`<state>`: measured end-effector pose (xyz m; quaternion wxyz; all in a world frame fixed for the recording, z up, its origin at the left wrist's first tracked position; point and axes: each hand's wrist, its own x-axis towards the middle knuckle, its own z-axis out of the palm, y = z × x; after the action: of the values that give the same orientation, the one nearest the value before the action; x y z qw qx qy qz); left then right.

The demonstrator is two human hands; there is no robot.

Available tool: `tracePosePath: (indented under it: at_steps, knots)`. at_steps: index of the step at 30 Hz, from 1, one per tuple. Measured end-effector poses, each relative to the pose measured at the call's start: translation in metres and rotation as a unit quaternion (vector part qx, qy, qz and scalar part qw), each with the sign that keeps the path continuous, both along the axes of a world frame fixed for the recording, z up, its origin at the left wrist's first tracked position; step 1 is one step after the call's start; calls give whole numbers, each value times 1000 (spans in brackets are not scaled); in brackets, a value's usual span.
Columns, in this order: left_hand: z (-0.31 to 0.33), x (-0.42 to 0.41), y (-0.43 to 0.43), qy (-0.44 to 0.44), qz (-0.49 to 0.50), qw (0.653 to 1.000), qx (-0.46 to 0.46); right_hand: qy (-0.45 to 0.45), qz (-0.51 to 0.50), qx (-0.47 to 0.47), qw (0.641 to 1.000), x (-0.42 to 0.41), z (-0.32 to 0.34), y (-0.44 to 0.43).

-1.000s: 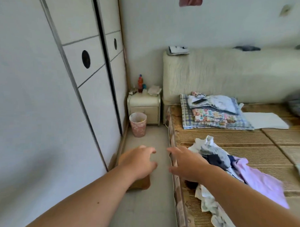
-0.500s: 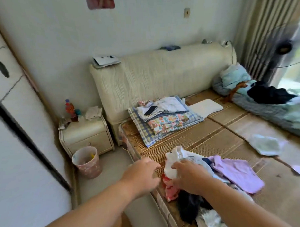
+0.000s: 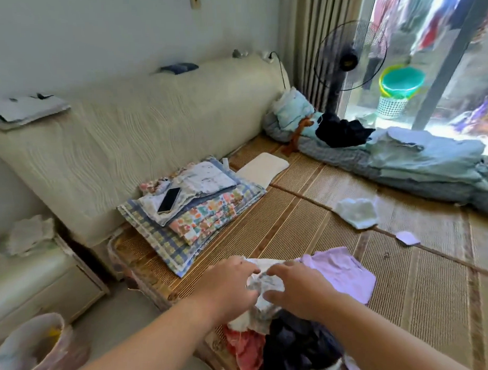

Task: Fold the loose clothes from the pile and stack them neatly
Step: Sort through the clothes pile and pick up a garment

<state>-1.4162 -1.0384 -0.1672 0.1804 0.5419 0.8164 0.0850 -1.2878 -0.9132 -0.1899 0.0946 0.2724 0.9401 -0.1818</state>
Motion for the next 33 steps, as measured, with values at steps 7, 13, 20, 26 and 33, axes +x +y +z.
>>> tracePosePath:
  at_steps: [7, 13, 20, 26, 33]
  knots:
    - [8, -60, 55, 35, -55, 998, 16, 17, -6, 19, 1000, -56, 9, 34]
    - [-5, -97, 115, 47, -168, 984, 16, -2, -102, 27, 994, -63, -4, 64]
    - [-38, -153, 187, 25, -307, 951, 23, -3, -296, 16, 955, -95, -29, 85]
    - [-61, -202, 219, -19, -376, 926, -31, 1, -415, 5, 910, -132, -55, 78]
    - [-135, -203, 243, -1, -412, 911, 24, 37, -432, 28, 901, -138, -128, 76]
